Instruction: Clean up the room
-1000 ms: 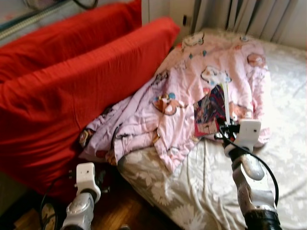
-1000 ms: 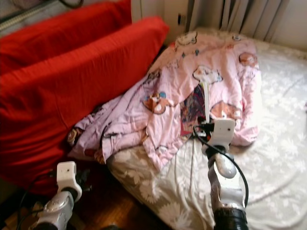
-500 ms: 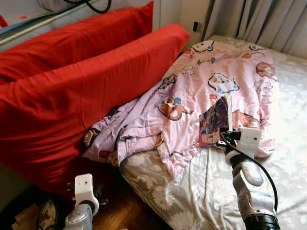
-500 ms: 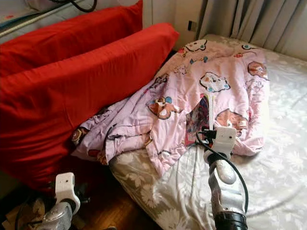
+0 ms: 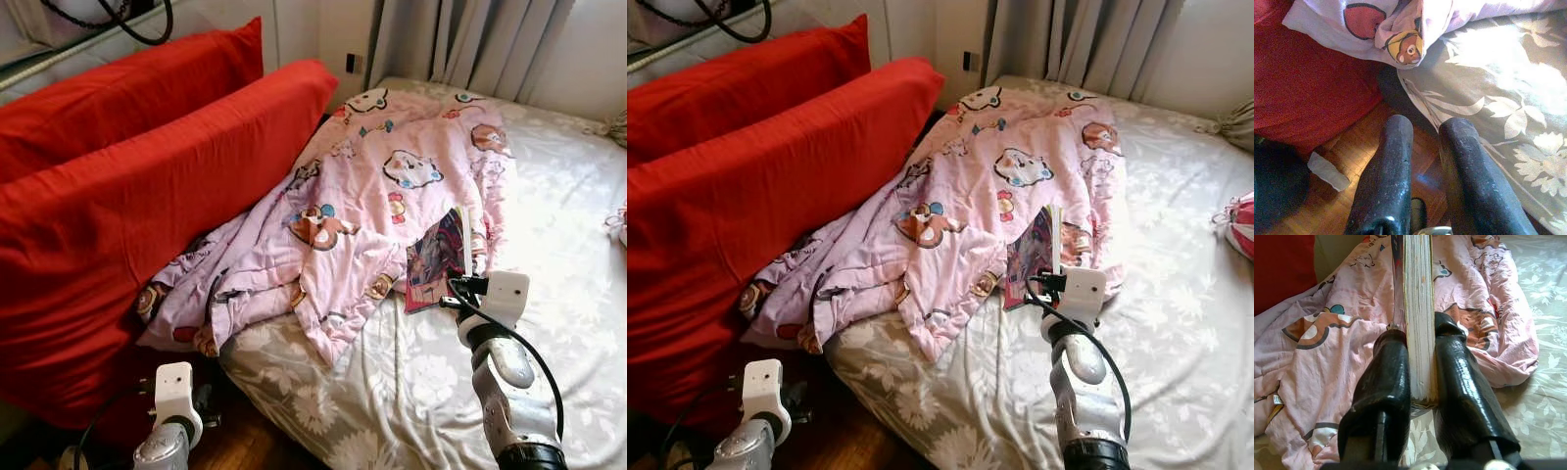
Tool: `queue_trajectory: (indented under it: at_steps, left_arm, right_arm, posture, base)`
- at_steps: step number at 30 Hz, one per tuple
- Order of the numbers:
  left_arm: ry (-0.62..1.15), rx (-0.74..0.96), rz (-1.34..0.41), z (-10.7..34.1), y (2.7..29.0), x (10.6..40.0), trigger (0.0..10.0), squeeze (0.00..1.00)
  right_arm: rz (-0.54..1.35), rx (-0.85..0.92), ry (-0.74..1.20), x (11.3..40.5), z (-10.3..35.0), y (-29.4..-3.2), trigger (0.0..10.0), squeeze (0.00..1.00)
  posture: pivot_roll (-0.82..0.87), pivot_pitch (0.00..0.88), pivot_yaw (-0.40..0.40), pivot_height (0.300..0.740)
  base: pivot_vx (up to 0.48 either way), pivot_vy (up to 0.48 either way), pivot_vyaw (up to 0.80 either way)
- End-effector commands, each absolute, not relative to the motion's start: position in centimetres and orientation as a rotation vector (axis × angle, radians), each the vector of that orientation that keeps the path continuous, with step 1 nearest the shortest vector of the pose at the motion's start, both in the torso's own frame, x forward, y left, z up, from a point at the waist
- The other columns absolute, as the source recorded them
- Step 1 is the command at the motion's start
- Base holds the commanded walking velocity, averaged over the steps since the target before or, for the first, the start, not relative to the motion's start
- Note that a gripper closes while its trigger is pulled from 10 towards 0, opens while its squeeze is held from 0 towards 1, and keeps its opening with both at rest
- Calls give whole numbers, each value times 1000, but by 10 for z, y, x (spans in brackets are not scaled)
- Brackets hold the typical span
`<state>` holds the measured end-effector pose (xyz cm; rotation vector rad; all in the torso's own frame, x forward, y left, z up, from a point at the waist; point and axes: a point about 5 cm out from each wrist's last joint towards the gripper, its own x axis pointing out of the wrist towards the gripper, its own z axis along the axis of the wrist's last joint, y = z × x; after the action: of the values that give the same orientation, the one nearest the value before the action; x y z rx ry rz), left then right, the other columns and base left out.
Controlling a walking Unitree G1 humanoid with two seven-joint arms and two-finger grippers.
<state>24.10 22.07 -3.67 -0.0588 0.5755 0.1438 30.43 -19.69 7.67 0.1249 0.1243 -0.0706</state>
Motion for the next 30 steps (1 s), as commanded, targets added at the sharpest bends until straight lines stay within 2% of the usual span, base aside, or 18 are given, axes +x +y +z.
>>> queue_trajectory:
  at_steps: [1,5,13,24,30]
  left_arm:
    - [614,-39,140,-42,224,233,10000,0]
    - [611,-20,133,-42,224,233,10000,0]
    - [610,-23,135,-42,224,233,10000,0]
    - [611,-14,138,-43,227,231,10000,0]
    - [602,-30,144,-42,226,230,10000,0]
  right_arm:
    - [-78,128,100,304,79,-197,10000,0]
    - [-86,134,105,302,77,-198,10000,0]
    - [-101,134,102,301,75,-199,10000,0]
    - [-114,163,105,300,72,-197,10000,0]
    - [-106,163,105,298,71,-195,10000,0]
  posture:
    - [-2,108,-4,740]
    - [1,123,-3,740]
    - [6,137,0,740]
    - [12,155,4,740]
    - [12,162,5,740]
  base:
    - [0,0,-800]
    - [0,-404,-800]
    - [0,0,-784]
    - [0,-106,0]
    - [0,0,-777]
